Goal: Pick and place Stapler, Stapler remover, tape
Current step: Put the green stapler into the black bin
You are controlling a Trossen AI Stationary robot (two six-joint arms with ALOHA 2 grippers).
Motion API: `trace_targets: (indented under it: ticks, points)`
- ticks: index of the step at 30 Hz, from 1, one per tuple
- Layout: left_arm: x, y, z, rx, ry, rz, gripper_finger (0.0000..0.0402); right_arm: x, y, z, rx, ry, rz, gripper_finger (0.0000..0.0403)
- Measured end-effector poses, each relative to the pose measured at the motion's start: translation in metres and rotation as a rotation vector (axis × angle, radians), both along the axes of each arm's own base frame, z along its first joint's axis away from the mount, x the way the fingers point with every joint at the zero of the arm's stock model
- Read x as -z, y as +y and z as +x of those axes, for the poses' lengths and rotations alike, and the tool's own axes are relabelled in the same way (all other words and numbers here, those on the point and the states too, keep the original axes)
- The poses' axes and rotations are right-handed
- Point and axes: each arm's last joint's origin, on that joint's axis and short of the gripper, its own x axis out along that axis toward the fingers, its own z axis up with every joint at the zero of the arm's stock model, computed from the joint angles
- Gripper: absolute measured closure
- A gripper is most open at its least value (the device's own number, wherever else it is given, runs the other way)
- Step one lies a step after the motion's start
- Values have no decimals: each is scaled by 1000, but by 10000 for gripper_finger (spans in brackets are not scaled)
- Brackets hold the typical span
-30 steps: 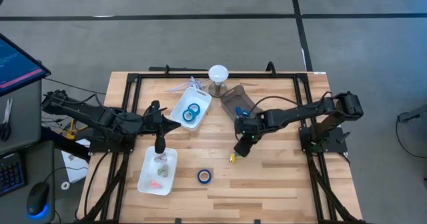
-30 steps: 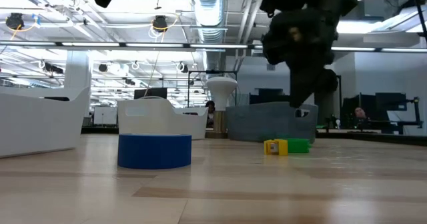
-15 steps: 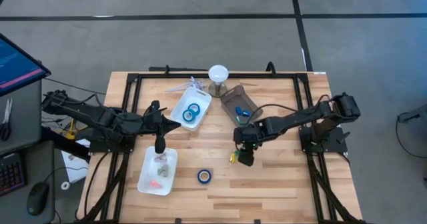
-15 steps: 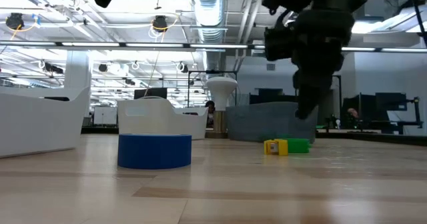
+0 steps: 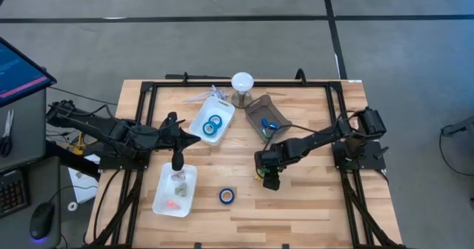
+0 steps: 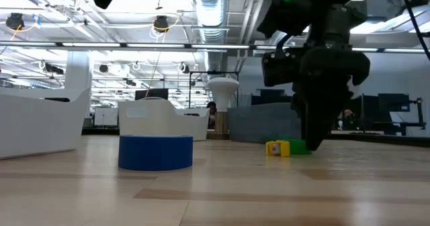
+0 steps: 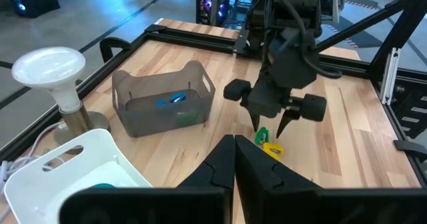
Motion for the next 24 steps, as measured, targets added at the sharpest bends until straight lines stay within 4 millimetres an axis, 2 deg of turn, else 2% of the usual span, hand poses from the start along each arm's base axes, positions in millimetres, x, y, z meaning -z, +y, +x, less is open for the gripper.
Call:
trace_targets:
  ticks: [8, 18, 24]
  points:
    - [0, 0, 0, 0, 4, 0, 400, 0, 0, 4, 4, -31, 1, 227]
    - [1, 0, 0, -1, 12, 3, 400, 0, 0, 4, 5, -37, 2, 310]
    - [1, 0, -1, -1, 13, 4, 400, 0, 0, 4, 8, -35, 3, 334]
